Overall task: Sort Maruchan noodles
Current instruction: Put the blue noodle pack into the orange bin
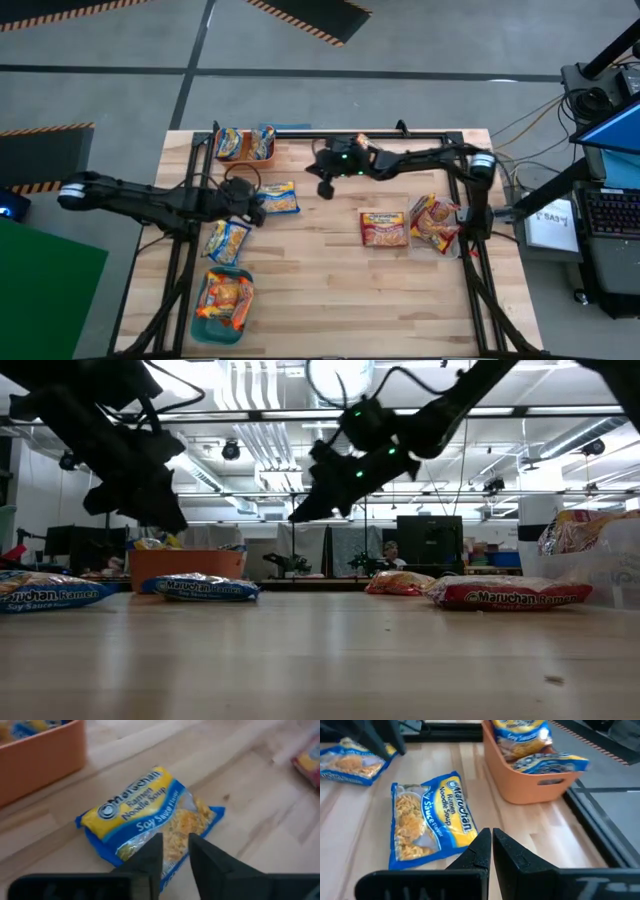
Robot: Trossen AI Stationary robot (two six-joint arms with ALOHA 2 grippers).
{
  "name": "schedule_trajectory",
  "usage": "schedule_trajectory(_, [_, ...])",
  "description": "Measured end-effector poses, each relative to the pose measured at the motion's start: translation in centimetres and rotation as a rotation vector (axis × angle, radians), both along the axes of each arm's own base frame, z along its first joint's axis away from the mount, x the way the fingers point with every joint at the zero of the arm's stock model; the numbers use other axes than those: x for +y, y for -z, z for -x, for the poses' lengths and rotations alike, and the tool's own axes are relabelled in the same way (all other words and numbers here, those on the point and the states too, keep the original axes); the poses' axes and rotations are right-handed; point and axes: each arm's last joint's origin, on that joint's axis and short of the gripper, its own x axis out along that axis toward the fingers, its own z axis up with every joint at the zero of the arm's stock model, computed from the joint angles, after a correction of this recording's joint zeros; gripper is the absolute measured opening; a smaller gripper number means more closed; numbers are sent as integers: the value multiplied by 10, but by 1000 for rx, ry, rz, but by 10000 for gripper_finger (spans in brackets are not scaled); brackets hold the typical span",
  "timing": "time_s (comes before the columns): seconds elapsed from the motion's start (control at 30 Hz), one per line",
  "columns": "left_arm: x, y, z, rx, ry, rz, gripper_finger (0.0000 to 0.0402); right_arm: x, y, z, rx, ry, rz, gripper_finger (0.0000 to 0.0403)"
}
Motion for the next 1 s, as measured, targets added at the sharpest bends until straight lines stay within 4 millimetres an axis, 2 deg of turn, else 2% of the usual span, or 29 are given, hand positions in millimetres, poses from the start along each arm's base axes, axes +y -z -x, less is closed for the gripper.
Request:
schedule_trajectory(0.23, [5,2,0,-50,-163,-2,165,1,25,-35,29,-39,8,9])
schedule_trajectory(0.4, [6,8,-3,-38,-219,-15,203,6,44,-51,56,-61,-1,9])
schedule_trajectory(0.57, [7,20,-7,-1,-272,6,218,16,64,-64,81,-110,-27,9])
schedule_trajectory(0.7, [9,27,-10,22,-309,16,219,24,71,-76,74,-146,-32,9])
schedule_trajectory(1.0, [9,31,-14,-37,-386,72,220,20,90,-75,171,-70,-7,9])
